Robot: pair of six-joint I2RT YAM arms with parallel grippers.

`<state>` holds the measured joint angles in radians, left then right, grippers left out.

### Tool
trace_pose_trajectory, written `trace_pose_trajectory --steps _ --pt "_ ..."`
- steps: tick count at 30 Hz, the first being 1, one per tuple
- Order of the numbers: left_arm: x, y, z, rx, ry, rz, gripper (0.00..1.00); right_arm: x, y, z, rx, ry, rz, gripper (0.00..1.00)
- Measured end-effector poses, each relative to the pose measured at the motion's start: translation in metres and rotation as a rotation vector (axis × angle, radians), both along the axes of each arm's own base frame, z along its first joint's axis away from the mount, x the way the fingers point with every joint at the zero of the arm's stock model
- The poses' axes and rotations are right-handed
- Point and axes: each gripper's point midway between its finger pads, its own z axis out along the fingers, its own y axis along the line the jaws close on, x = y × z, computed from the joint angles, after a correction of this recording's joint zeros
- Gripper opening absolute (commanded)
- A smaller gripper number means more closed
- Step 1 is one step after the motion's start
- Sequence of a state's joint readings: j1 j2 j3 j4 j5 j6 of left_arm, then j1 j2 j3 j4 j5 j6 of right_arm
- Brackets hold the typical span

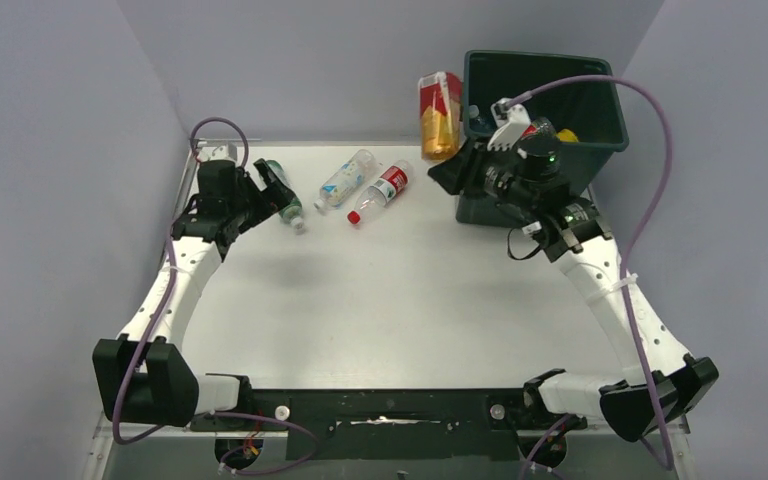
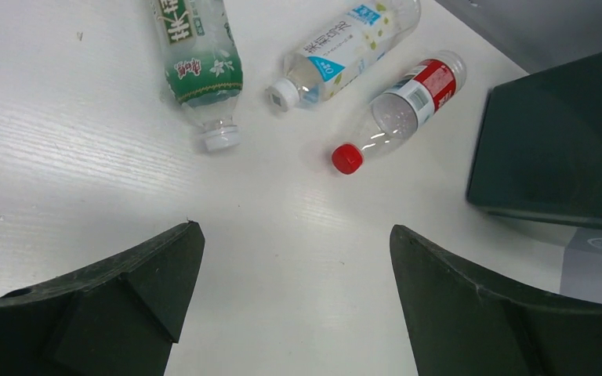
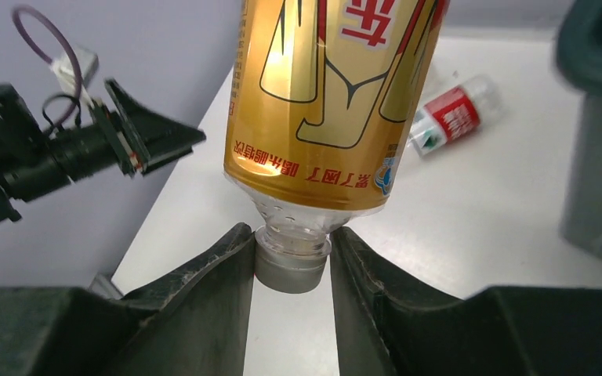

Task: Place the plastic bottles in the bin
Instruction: Place the plastic bottle in the trash bin.

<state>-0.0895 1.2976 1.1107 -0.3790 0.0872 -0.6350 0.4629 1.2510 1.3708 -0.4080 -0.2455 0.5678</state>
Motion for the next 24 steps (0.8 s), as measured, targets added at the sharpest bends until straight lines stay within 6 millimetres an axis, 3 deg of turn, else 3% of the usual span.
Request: trace_pose_trajectory --steps 3,6,20,24 --pt "-0.002 -0.001 -0.015 -0.003 0.037 -0.001 0.91 0.013 -0.029 0.031 0.009 -0.065 -0.053 0.22" --pt "-0.004 -0.001 -0.024 -0.006 0.06 -0.003 0.91 0.023 -0.057 0.047 0.015 -0.095 -0.097 0.22" --pt "-0.004 0.001 -0.032 -0.007 0.074 0.003 0.91 0.077 -0.183 0.069 0.039 -0.099 -0.301 0.34" --pt "-0.005 0.002 -0.034 -0.007 0.079 0.006 0.91 0.083 -0.212 0.066 0.045 -0.086 -0.346 0.46"
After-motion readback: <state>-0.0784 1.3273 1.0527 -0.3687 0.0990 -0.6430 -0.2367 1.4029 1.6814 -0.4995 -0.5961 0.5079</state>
